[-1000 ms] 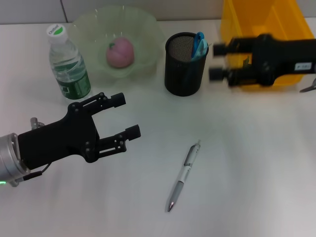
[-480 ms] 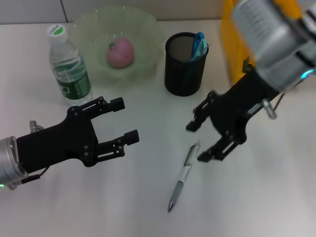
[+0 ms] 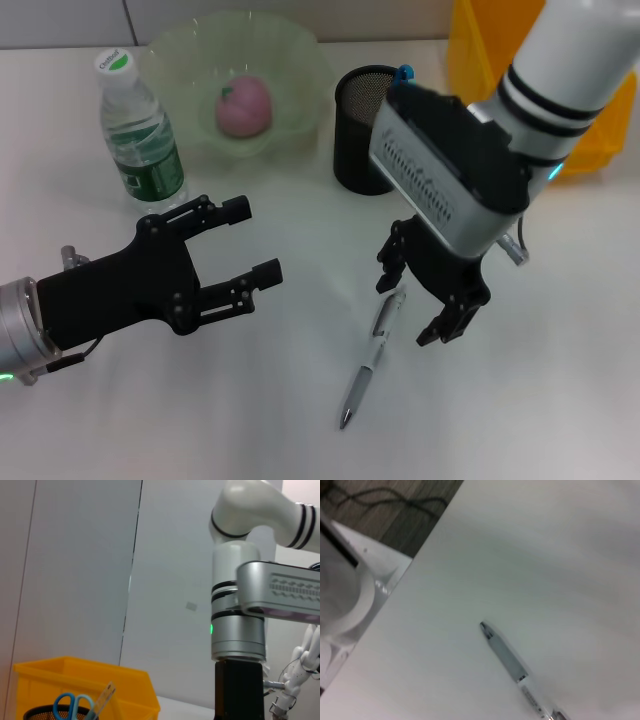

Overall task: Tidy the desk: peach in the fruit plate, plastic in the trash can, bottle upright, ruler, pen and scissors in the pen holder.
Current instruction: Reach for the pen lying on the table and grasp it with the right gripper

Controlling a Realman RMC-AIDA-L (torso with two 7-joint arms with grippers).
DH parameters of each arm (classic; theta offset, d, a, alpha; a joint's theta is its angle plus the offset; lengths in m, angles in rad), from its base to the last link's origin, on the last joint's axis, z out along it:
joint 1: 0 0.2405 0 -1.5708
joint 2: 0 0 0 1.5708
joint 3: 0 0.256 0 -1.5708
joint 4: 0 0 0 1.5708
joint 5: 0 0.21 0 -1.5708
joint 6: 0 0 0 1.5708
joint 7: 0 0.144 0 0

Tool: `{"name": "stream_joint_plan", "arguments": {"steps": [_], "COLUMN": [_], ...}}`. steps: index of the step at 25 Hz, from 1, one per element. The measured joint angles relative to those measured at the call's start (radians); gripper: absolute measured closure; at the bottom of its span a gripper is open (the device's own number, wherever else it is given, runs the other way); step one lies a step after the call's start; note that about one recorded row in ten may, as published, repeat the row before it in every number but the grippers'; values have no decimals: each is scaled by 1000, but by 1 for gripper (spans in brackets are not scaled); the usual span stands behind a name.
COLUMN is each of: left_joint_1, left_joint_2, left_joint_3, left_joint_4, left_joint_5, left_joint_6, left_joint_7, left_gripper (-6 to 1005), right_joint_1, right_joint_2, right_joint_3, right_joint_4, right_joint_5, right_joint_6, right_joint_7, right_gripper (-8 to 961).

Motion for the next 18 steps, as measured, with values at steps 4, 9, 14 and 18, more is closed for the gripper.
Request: {"name": "stream_joint_plan", "arguments": {"steps": [4, 9, 14, 18], "left_joint_1": [0, 4, 10, 13], "left_joint_2": [4, 12, 34, 41], "left_joint_3": [4, 6, 6, 2], "left_joint_4": [0, 0, 0, 0], "left_joint_5": [4, 12, 67, 104], "left_joint_6": [-27, -36, -45, -54], "left_joint_7": [-9, -12, -39, -53], "left_gripper": [202, 202, 202, 202], "right_joint_1": [6, 6, 9, 10], "right_joint_2": [1, 1, 2, 2], "right_joint_3": [-59, -138, -220, -287], "right_joint_4": [-6, -18, -26, -29], "right_joint_5": [21, 47, 72, 77], "right_joint_6": [24, 63, 96, 136], "right_joint_7": [-29, -53, -62, -65], "right_gripper": [242, 255, 262, 265]}}
